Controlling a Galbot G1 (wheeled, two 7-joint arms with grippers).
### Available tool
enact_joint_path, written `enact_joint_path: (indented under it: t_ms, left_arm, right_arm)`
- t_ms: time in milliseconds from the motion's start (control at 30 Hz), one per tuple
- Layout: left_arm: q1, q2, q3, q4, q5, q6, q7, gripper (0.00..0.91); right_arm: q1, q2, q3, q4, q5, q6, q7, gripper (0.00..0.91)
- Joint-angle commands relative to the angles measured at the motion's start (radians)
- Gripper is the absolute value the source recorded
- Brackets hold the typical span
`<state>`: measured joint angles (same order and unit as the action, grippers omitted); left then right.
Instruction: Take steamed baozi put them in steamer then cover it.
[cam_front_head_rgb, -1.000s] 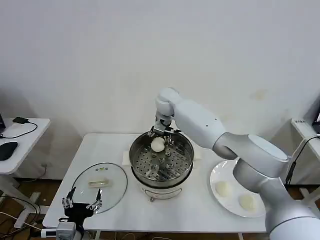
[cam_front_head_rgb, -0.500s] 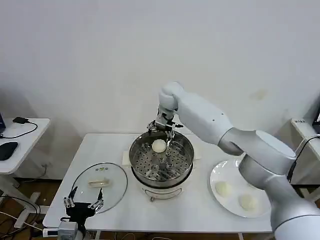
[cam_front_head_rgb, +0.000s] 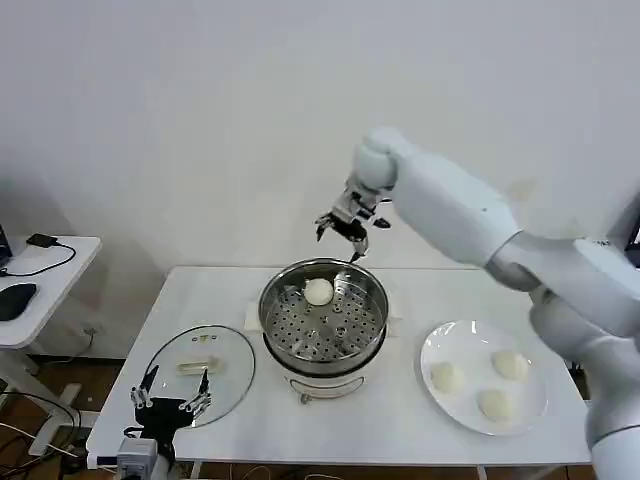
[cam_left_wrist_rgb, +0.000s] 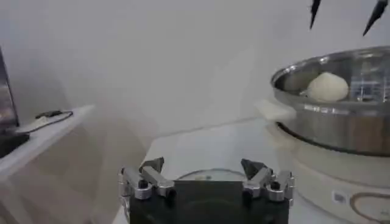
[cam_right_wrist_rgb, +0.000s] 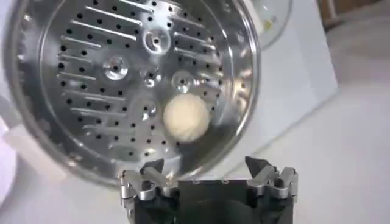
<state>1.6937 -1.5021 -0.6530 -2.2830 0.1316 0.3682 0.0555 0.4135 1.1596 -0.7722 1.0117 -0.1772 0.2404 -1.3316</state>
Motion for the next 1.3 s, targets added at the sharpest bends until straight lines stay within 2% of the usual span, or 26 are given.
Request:
enact_joint_path:
  t_ms: [33,100,233,333,433,600,767,900,1067,1300]
  left_arm:
    - [-0.006,0.001,0.001,-0.003,0.001,0.001,0.001,0.907]
    - [-0.004,0.003,0.005,-0.007,0.002,0.001,0.0,0.907]
    - [0.0,0.009,0.012,-0.02,0.003,0.003,0.003,0.907]
    - [0.001,0.014,0.017,-0.024,0.001,0.004,0.005,0.907]
    - [0.008,0.019,0.022,-0.034,0.0,0.005,0.007,0.907]
    - [0.018,0.028,0.025,-0.048,-0.001,0.005,0.006,0.907]
    - [0.02,0.032,0.026,-0.066,-0.004,0.007,0.008,0.907]
    - [0.016,0.033,0.035,-0.073,-0.004,0.013,0.01,0.907]
    - [0.022,0.036,0.039,-0.074,-0.005,0.012,0.01,0.907]
    - [0.037,0.03,0.023,-0.082,-0.007,0.012,0.008,0.907]
  right_arm:
    - [0.037,-0.172,-0.016,0.098,0.108,-0.161,-0.003,0.907]
    - [0.037,-0.244,-0.018,0.157,0.117,-0.233,-0.005,0.907]
    - [0.023,-0.359,-0.026,0.228,0.187,-0.336,-0.004,0.907]
    - [-0.02,-0.459,-0.003,0.284,0.252,-0.446,-0.001,0.907]
    - [-0.068,-0.546,0.029,0.332,0.272,-0.501,-0.002,0.907]
    - [-0.123,-0.675,0.045,0.397,0.288,-0.516,0.014,0.907]
    - [-0.308,-0.773,0.168,0.486,0.292,-0.534,0.027,0.907]
    - [-0.475,-0.823,0.245,0.576,0.3,-0.56,0.037,0.907]
    - [-0.543,-0.848,0.253,0.635,0.287,-0.637,0.057,0.907]
    - [-0.615,-0.787,0.245,0.615,0.232,-0.639,0.061,0.907]
